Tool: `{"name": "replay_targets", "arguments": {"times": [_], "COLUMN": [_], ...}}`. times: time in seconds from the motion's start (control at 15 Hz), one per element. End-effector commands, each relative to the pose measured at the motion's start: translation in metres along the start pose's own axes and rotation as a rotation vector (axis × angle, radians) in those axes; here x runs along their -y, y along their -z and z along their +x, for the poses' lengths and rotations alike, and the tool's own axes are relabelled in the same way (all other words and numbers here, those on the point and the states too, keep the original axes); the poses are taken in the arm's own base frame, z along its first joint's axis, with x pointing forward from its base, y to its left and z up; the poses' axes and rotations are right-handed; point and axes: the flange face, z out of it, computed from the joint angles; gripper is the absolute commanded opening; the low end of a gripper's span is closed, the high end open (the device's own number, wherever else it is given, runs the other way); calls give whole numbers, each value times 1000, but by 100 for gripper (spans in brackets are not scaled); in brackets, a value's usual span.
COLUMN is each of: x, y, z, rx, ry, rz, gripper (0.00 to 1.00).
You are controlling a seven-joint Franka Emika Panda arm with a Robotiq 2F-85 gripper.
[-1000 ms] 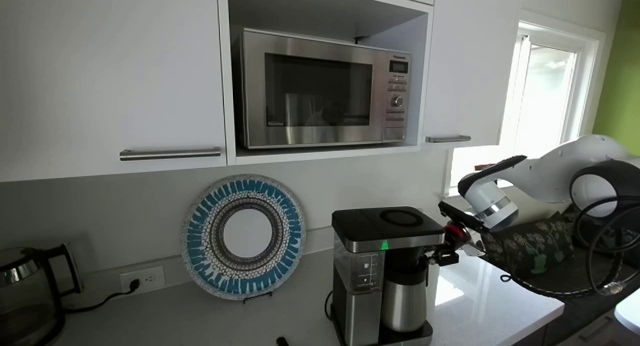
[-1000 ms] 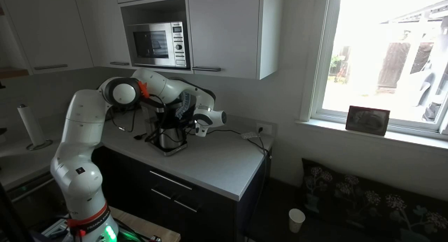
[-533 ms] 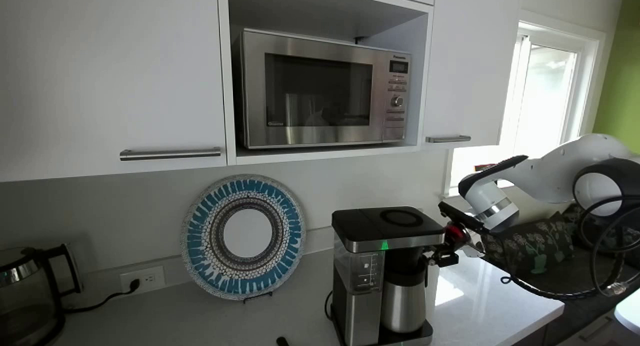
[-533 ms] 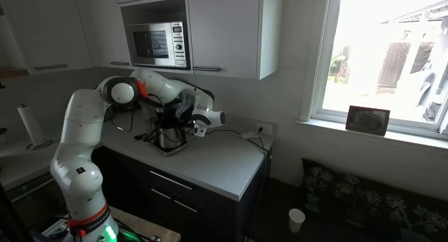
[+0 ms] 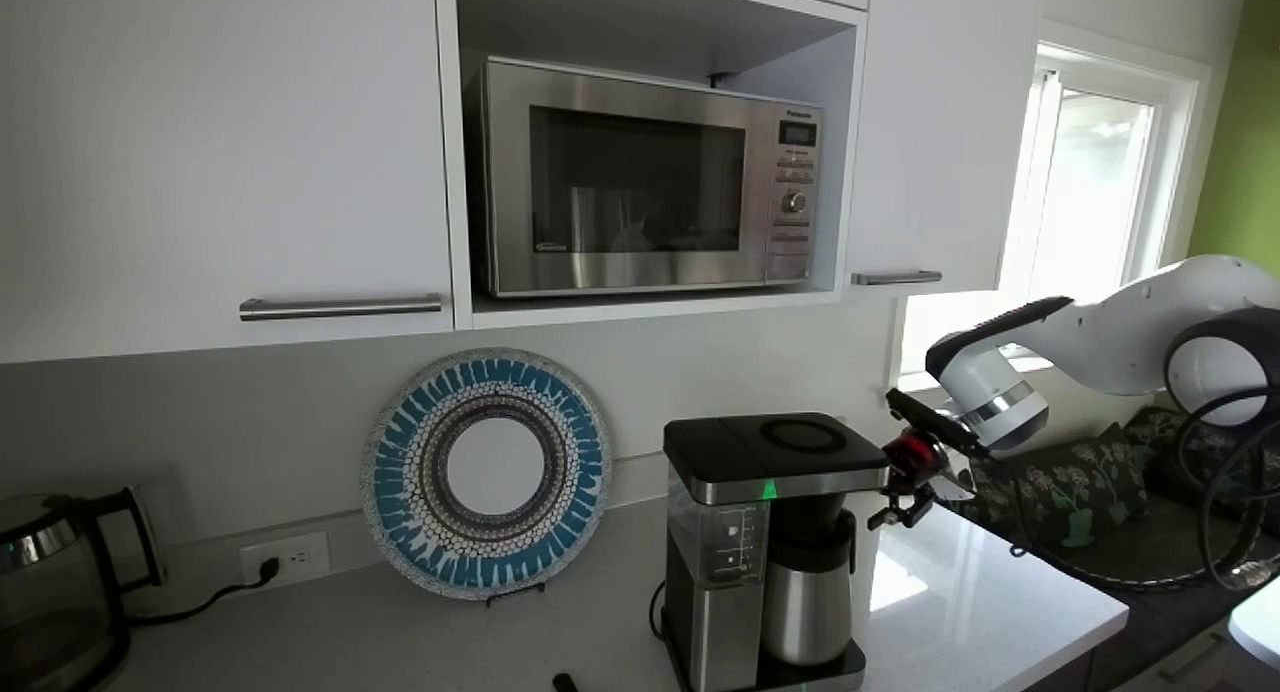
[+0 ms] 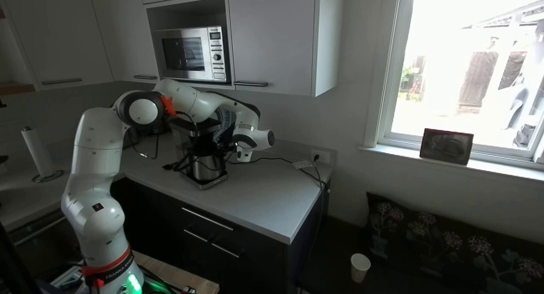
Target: Put the coffee pot on the coffee maker
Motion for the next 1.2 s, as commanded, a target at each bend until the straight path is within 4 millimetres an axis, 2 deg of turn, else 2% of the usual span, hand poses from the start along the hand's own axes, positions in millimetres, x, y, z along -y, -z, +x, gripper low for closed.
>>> {"name": "replay_targets", "arguments": {"times": [0.0, 0.2, 0.4, 0.8, 1.13], "x": [-6, -10, -14, -27, -44], "y": [24, 53, 83, 155, 195], "z": [-1, 0, -13, -69, -111], "rx": [-115, -241, -337, -548, -644], "ry": [87, 179, 289, 535, 692], "rz": [-64, -138, -152, -123, -120], "gripper": [100, 100, 100, 100, 100]}}
